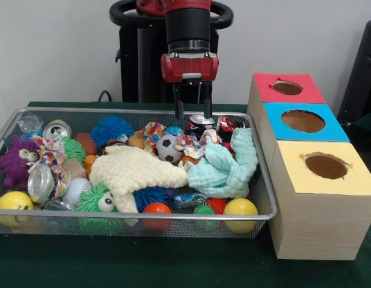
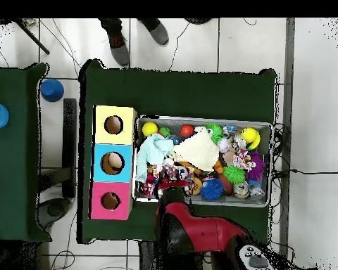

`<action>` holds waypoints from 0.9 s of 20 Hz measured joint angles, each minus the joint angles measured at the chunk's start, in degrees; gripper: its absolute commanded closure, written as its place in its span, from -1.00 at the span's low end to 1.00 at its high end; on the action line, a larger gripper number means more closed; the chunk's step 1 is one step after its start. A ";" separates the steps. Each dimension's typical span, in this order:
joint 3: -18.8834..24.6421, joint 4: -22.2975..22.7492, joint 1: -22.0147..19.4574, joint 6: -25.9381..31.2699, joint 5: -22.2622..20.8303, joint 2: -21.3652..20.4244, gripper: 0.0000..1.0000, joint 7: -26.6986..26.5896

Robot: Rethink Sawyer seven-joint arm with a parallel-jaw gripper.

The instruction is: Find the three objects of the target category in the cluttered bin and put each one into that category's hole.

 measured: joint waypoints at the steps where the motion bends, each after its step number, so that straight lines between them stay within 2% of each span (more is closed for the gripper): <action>1: -0.25 0.00 0.02 -0.69 -0.01 0.47 -1.00 0.00; 18: -4.46 -0.09 0.81 -10.93 0.05 9.15 -1.00 0.00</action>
